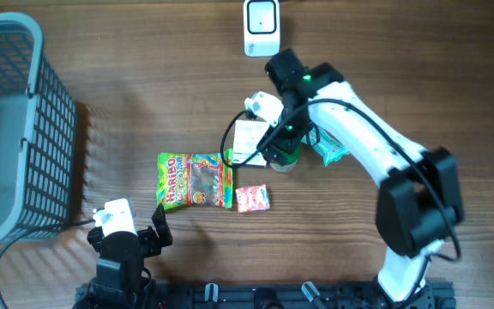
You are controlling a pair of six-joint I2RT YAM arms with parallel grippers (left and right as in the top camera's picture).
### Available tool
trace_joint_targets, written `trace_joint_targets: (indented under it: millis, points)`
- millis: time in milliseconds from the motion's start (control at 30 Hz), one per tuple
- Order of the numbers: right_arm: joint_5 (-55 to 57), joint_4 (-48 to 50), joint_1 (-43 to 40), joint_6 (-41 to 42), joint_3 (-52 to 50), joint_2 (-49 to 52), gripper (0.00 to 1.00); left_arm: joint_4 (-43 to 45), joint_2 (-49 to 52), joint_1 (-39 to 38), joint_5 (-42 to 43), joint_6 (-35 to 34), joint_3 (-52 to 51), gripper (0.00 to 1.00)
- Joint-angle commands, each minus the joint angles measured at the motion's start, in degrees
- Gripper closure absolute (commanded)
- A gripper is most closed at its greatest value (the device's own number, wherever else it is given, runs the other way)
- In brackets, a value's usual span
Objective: Scan the item barcode
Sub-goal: 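Lower the right gripper and grasp the green-capped bottle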
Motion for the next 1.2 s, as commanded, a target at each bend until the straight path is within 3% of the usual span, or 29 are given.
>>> trace_joint_targets:
  millis: [0, 200, 367, 467, 667, 833, 1167]
  points:
    - [-0.3, -0.5, 0.0, -0.6, -0.7, 5.5, 0.0, -0.1, -0.4, -0.4, 0.1, -0.3, 0.2, 0.0]
    - [0.8, -1.2, 0.0, 4.0, -0.8, 8.7, 0.02, -0.1, -0.4, -0.4, 0.1, -0.3, 0.2, 0.0]
    - [1.9, -0.7, 0.0, 9.5, -0.8, 8.7, 0.4, -0.1, -0.4, -0.4, 0.1, -0.3, 0.2, 0.0]
    - [1.9, -1.0, 0.0, 13.9, -0.5, 8.7, 0.46, -0.1, -0.4, -0.4, 0.1, -0.3, 0.2, 0.0]
    - [1.9, -5.4, 0.0, 26.7, 4.5, 8.6, 0.46, -0.1, -0.4, -0.4, 0.1, -0.3, 0.2, 0.0]
    - [1.9, -5.7, 0.0, 42.4, 8.0, 8.6, 0.47, -0.1, -0.4, -0.4, 0.1, -0.3, 0.2, 0.0]
    - [-8.1, -6.0, 0.0, 47.6, 8.0, 8.6, 0.46, -0.1, -0.4, -0.4, 0.1, -0.3, 0.2, 0.0]
